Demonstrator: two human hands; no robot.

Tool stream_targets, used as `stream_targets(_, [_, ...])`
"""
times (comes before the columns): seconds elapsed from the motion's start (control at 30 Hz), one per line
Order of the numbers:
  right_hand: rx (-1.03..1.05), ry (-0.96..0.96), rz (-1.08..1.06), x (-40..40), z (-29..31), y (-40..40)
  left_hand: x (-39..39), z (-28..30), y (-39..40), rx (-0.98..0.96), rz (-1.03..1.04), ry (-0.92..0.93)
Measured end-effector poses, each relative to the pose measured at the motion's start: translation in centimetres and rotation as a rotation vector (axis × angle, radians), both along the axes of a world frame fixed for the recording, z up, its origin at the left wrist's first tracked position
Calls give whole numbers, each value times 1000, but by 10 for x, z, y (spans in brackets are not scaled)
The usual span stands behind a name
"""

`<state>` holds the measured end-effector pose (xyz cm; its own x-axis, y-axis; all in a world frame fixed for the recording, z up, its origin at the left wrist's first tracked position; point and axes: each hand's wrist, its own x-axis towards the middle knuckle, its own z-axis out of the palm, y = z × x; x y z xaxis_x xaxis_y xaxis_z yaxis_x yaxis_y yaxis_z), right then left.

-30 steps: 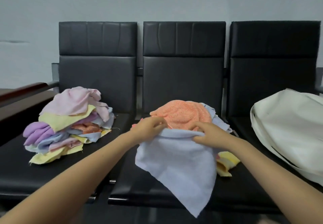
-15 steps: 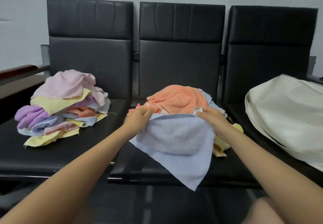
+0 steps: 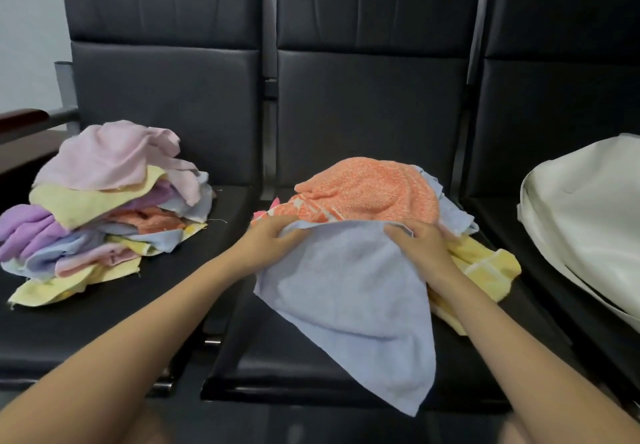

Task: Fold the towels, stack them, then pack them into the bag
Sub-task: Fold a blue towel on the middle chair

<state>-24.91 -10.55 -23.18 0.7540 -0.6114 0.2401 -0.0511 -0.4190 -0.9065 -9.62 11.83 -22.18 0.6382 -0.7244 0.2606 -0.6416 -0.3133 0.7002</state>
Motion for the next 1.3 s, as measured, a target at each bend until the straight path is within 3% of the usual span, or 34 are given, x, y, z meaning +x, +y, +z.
stream_targets(0.2, [-24,-69,-76,9,33,-22,8,23,-28,-244,130,29])
stream_targets(0.33, [-4,-64,-165,30,47,-59,27,27,-54,-353,281,177])
stream_targets(0.53, [-130,58,-167,53,8,-81,47,-8,-75,-185,388,223])
stream_targets(0.67, [-30,10,-226,45,-3,-78,35,-14,-69,-153,425,232])
stream_targets(0.83, [10,108,-310,13,-3,-82,6,-8,-62,-136,455,-2])
stream_targets(0.97, [-91,127,-395,-6,1,-78,-19,5,-52,-219,321,-152])
stream_targets(1.13, [-323,48,-139,-30,15,-33,-52,11,-29,-120,92,-259])
stream_targets(1.3, [-382,350,378,-57,-3,15,-66,-10,-6,199,-176,-277])
